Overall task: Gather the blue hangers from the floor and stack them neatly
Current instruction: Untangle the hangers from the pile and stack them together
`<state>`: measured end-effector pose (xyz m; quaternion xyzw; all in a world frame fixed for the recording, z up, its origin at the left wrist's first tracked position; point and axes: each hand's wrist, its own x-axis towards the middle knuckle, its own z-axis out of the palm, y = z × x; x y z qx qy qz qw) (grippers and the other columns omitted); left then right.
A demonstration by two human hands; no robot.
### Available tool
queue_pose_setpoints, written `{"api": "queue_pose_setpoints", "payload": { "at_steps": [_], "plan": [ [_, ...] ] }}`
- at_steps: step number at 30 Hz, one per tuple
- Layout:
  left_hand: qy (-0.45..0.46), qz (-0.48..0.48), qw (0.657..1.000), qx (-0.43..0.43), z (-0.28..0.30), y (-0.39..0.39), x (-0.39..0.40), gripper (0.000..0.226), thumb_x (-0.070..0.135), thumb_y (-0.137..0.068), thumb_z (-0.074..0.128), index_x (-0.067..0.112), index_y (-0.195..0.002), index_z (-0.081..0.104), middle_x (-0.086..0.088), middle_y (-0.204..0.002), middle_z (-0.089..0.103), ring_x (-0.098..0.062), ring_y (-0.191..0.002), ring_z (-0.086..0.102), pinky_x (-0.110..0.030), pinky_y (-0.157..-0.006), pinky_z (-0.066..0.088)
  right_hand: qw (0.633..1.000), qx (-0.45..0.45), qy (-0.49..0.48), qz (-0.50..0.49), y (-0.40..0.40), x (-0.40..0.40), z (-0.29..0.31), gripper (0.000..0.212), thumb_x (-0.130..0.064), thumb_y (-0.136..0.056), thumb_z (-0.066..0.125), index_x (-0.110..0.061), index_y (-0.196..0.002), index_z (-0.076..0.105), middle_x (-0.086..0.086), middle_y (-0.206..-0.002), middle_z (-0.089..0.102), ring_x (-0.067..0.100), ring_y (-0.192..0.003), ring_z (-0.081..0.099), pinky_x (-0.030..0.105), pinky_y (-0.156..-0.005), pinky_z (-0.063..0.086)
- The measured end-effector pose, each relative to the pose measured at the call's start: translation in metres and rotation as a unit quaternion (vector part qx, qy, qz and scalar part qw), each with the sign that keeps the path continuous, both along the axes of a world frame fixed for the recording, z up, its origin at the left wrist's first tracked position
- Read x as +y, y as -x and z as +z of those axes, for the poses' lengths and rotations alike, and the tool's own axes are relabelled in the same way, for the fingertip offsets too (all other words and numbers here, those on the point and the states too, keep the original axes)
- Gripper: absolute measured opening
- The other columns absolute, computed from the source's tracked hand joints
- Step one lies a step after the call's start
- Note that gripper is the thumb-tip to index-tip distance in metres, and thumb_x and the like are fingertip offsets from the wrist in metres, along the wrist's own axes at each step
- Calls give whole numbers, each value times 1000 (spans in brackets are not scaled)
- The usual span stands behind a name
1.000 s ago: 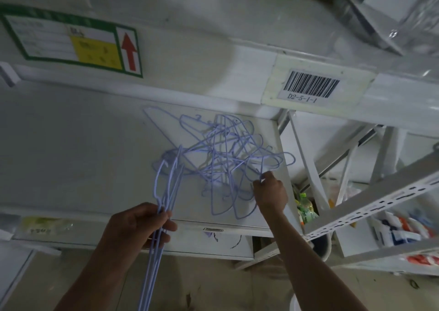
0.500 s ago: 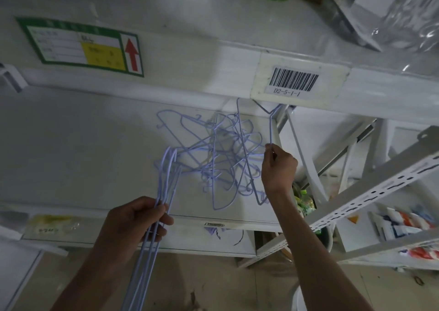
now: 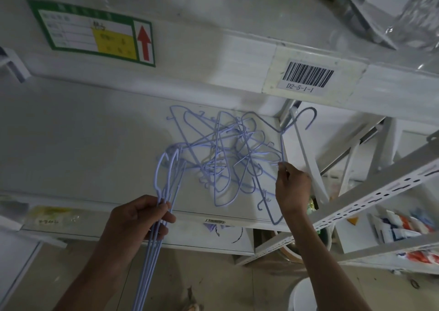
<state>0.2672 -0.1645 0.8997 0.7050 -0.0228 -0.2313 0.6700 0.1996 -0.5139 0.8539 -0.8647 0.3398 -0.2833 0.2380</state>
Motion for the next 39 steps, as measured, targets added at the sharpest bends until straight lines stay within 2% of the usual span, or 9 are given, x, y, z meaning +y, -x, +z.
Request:
{"api": "queue_pose_setpoints", "payload": {
  "at_steps": [5,12,19,23,26,29,31,34,39],
  "plan": [
    [0,8,1000,4,-3,4,-2,15,5,-93,66,4,-84,77,-17,-75,76,-18,-49,65,-25,-48,55,999,-31,-6,26,29,4,-2,39,-26,-107,51,-5,-77,64,12,-48,47,31,-46,46,41,-44,40],
    [-1,-15,1000,-7,-10,14,-2,16,14,-93,68,16,-82,79,-14,-77,77,-19,-53,69,-26,-49,55,994,-87,40,58,58,20,-5,18,-20,-105,54,-16,-99,71,-7,-53,47,12,-45,46,25,-44,32],
    [2,28,998,-51,-22,12,7,18,14,-92,68,17,-78,79,-12,-72,76,-23,-49,66,-29,-49,54,989,-119,-45,81,6,43,-23,23,-24,-107,53,-22,-102,75,-8,-47,46,9,-43,46,17,-42,28],
    [3,61,996,-61,-28,8,10,19,13,-92,67,18,-78,79,-12,-70,75,-24,-47,62,-28,-48,53,982,-101,-140,76,-55,51,-42,26,-21,-105,53,-17,-100,78,-6,-53,52,12,-48,48,29,-53,40],
    [-4,52,994,-97,-19,8,8,16,12,-91,67,16,-80,78,-13,-70,75,-23,-47,62,-27,-48,53,988,-46,-129,73,-102,58,-53,27,-22,-103,54,-9,-93,76,8,-62,63,26,-60,60,34,-60,44],
    [-21,68,992,-108,-13,6,5,14,8,-92,68,11,-81,76,-12,-70,76,-21,-48,64,-27,-49,54,988,147,-28,34,-134,57,-63,27,-31,-99,49,-13,-100,68,16,-95,72,37,-94,69,40,-74,52],
    [-11,78,992,-99,-8,3,4,13,9,-93,68,10,-84,76,-12,-70,76,-19,-48,64,-25,-48,54,972,230,11,39,-147,55,-65,29,-37,-96,51,-14,-109,61,15,-106,71,38,-102,68,41,-80,52],
    [3,93,991,-92,-5,-1,6,14,9,-92,68,13,-83,77,-11,-70,76,-18,-49,65,-27,-50,57,962,270,12,45,-164,52,-64,36,-40,-93,56,-13,-117,51,15,-113,70,38,-107,68,43,-87,52],
    [-12,106,989,-101,-7,0,11,13,8,-92,67,9,-83,76,-11,-69,76,-19,-47,63,-25,-48,54,947,312,14,80,-178,42,-60,31,-32,-98,48,-10,-117,59,18,-120,65,39,-113,64,44,-92,49]
  ]
}}
